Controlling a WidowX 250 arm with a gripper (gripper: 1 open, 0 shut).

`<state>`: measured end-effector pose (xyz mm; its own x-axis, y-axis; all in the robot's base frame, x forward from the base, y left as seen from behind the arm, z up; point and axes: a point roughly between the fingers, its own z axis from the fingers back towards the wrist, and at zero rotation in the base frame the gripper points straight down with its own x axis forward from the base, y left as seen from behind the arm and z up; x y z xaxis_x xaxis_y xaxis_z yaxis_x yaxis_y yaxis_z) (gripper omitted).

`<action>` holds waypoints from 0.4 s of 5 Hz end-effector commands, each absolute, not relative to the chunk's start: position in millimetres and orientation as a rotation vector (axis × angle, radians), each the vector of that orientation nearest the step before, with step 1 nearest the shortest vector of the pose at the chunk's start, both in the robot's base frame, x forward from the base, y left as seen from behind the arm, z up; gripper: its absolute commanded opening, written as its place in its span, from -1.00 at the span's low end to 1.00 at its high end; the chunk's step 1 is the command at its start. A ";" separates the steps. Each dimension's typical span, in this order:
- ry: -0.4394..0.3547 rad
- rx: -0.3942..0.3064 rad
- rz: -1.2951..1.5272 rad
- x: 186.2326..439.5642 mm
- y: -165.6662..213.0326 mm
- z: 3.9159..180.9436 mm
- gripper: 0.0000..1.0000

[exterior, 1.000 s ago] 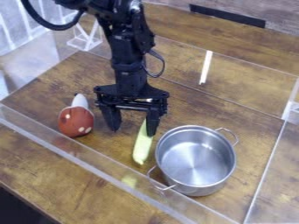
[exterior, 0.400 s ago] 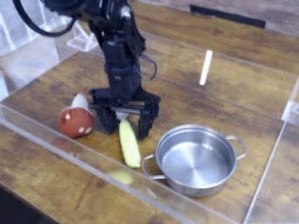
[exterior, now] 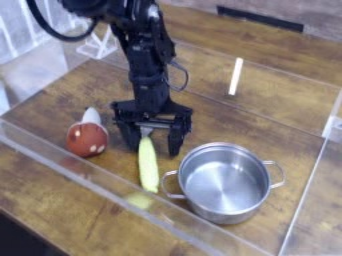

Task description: Move the green spoon to the left

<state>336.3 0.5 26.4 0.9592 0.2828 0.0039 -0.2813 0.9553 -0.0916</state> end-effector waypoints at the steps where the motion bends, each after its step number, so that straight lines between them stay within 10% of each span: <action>1: -0.064 -0.096 0.311 346.8 3.9 40.5 1.00; 2: -0.064 -0.095 0.340 347.5 7.7 41.6 1.00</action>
<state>338.3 1.0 26.9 0.9469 0.3215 -0.0013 -0.3202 0.9429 -0.0917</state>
